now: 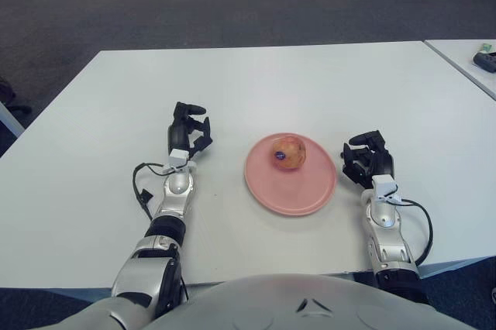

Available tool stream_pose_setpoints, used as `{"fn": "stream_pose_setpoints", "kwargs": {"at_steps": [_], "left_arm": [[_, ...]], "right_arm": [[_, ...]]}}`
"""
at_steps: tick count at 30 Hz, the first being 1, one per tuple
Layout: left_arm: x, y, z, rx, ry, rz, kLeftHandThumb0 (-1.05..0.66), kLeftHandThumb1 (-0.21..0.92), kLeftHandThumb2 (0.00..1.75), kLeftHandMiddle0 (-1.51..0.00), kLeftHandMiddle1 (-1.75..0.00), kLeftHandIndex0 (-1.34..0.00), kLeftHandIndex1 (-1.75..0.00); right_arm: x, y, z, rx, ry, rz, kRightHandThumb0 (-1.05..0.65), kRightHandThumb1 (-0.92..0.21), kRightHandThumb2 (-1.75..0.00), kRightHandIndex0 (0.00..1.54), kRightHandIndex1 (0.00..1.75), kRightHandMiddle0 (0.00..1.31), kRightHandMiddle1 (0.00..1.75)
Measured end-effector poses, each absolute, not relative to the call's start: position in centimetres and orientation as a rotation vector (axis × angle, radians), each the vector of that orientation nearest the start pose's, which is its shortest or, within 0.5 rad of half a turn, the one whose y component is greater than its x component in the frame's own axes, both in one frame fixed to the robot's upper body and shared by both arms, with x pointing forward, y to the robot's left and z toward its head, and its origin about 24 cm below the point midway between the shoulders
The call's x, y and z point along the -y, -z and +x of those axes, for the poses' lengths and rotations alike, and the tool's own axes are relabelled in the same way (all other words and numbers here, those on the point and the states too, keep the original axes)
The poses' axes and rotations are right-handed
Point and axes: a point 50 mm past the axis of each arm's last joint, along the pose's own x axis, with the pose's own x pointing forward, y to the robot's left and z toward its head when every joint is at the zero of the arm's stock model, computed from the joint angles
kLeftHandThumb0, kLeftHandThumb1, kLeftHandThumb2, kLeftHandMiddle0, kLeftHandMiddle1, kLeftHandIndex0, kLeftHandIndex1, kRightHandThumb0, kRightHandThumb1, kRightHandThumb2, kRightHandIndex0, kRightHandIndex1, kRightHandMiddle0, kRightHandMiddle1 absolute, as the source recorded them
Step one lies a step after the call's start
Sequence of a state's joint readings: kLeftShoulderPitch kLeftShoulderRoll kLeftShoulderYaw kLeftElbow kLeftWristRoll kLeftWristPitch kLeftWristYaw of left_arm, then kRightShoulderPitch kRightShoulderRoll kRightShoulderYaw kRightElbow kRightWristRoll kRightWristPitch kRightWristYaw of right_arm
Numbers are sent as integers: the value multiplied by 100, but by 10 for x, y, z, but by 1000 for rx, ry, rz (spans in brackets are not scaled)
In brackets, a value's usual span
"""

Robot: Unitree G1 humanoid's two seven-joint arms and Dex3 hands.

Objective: Put the apple into the plate.

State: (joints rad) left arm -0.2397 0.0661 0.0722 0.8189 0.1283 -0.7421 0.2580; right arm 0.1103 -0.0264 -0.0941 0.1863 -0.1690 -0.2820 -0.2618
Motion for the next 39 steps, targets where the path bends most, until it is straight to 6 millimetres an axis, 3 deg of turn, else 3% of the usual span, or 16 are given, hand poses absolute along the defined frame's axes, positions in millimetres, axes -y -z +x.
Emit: {"fn": "stream_pose_setpoints", "kwargs": {"at_steps": [13, 39], "left_arm": [[-170, 8, 261, 153, -169, 151, -40, 61, 95, -92, -175, -39, -175], [-169, 15, 244, 46, -186, -78, -41, 57, 100, -76, -175, -41, -175]], "right_arm": [[191, -4, 220, 4, 331, -200, -37, -73, -80, 62, 121, 31, 175], [190, -4, 220, 3, 319, -195, -37, -73, -79, 63, 121, 31, 175]]}}
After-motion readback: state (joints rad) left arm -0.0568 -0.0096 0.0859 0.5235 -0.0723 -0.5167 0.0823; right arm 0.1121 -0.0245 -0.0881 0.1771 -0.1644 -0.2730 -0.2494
